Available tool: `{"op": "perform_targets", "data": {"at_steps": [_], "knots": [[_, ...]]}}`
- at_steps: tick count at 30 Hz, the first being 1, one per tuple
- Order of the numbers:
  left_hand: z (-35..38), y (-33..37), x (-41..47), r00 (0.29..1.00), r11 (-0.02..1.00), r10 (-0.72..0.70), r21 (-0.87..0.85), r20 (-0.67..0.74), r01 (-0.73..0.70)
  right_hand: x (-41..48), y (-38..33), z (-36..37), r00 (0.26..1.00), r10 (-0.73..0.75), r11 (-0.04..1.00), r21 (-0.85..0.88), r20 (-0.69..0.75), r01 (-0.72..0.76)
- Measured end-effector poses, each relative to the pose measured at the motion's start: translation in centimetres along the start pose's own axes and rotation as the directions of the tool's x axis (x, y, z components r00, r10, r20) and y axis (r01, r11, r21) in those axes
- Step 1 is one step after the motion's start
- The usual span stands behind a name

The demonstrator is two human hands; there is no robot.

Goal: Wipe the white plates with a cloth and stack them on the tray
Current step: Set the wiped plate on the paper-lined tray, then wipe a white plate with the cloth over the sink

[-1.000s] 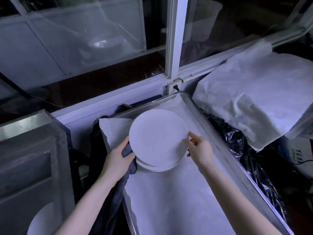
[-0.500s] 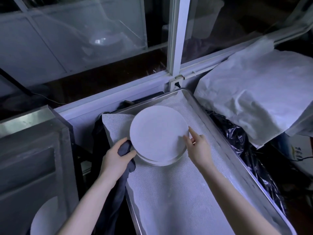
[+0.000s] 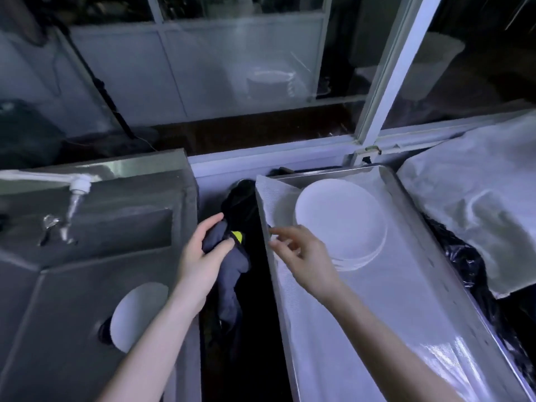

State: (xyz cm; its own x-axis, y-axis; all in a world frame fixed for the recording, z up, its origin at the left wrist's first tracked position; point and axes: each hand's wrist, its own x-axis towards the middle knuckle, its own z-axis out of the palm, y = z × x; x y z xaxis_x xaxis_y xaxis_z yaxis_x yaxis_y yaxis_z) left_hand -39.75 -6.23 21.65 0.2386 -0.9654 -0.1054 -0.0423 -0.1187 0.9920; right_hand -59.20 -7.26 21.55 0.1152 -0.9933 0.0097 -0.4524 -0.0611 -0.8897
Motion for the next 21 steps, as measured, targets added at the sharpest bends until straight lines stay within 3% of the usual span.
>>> {"op": "perform_targets", "data": {"at_steps": [3, 6, 15, 18, 21], "knots": [[-3.7, 0.6, -1.5, 0.997, 0.998, 0.031, -0.050, -0.064, -0.035, -0.2, -3.5, 4.9, 0.964, -0.117, 0.992, 0.070, 0.237, 0.103], [-8.1, 0.8, -2.8, 0.989, 0.994, 0.056, -0.090, -0.139, -0.069, -0.8, -6.1, 9.6, 0.913, -0.163, 0.975, 0.205, 0.373, 0.091], [-22.1, -0.2, -5.8, 0.968, 0.981, 0.035, -0.178, -0.250, -0.081, -1.4, -14.1, 21.1, 0.930, -0.220, 0.944, 0.303, 0.293, 0.128], [-26.2, -0.5, -6.2, 0.984, 0.971, -0.052, -0.239, -0.171, 0.009, -0.9, -16.9, 24.6, 0.939, -0.183, 0.915, 0.401, 0.292, 0.054], [-29.5, -1.3, -6.3, 0.992, 0.979, -0.091, -0.192, -0.082, 0.074, 0.1, -18.9, 27.8, 0.957, -0.064, 0.890, 0.451, 0.282, -0.073]]}}
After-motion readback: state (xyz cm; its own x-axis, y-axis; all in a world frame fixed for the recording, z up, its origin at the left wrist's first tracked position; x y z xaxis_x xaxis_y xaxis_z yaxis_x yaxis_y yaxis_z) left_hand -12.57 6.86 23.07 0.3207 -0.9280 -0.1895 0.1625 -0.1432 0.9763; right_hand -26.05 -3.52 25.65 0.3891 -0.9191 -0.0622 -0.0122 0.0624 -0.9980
